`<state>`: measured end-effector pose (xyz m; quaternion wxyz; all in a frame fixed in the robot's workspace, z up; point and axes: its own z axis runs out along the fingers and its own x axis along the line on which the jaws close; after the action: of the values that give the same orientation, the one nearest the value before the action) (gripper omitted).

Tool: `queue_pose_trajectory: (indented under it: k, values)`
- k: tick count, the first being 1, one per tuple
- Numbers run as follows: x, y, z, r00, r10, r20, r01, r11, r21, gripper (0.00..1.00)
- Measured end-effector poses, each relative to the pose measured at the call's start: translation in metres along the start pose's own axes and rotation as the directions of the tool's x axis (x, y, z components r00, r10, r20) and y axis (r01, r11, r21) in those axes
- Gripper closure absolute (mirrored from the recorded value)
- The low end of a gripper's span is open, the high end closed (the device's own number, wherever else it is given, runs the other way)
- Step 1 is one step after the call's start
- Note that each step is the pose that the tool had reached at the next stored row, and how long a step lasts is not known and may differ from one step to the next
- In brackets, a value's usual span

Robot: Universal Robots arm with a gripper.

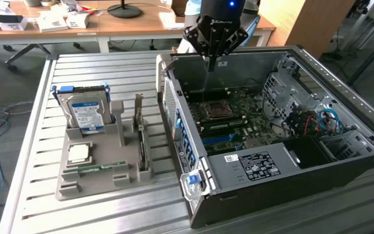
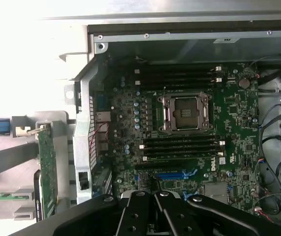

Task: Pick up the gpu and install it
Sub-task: 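Reach for the gpu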

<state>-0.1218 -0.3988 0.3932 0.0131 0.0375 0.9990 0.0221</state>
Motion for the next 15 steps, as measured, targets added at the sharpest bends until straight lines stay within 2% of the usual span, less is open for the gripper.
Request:
queue_pose_trajectory:
  k: [6,15]
  values:
    - [0.002,-0.0002,0.0,1.0,0.001,0.002,-0.001,1.0,-0.0002,0.89]
    - [0.023,-0.0018,-0.0003,1.0,0.001,0.0021,-0.001,1.0,-0.0001,0.89]
